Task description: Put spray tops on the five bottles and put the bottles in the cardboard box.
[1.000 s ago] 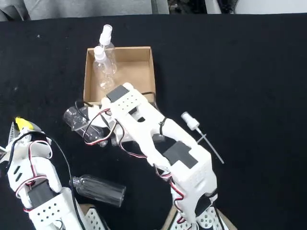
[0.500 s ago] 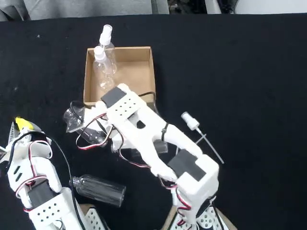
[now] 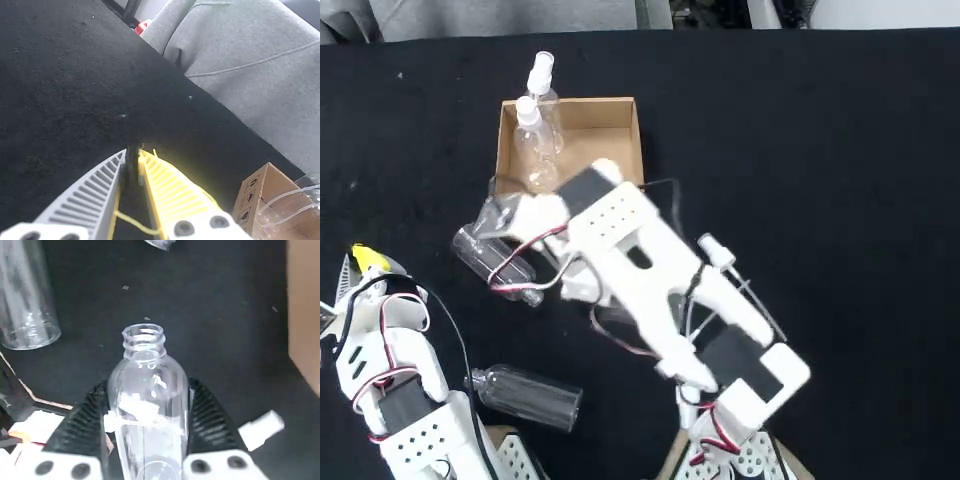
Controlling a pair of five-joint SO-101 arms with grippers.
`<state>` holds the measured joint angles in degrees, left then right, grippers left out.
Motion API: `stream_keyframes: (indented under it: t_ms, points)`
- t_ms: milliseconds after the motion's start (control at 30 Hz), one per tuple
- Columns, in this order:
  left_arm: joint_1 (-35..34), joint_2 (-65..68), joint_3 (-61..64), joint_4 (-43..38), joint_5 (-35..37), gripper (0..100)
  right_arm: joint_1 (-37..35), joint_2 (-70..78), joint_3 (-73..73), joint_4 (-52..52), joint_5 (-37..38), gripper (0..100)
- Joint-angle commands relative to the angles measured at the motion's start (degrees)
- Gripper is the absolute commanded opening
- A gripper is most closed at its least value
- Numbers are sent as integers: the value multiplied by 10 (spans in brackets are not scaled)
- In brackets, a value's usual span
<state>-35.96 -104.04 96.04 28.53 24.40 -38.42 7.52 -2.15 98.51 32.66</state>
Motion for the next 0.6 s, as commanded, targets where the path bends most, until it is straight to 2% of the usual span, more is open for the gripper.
stream_keyframes:
  t_ms: [0, 300, 567]
  points:
    - [-1, -7, 14, -11, -16, 30, 50, -58, -12, 16, -15, 11]
    - [-1, -7, 14, -11, -17, 30, 130, -198, 85, 11, -79, 11]
    - [0, -7, 14, -10, -17, 30, 227, -293, 129, 11, -82, 12]
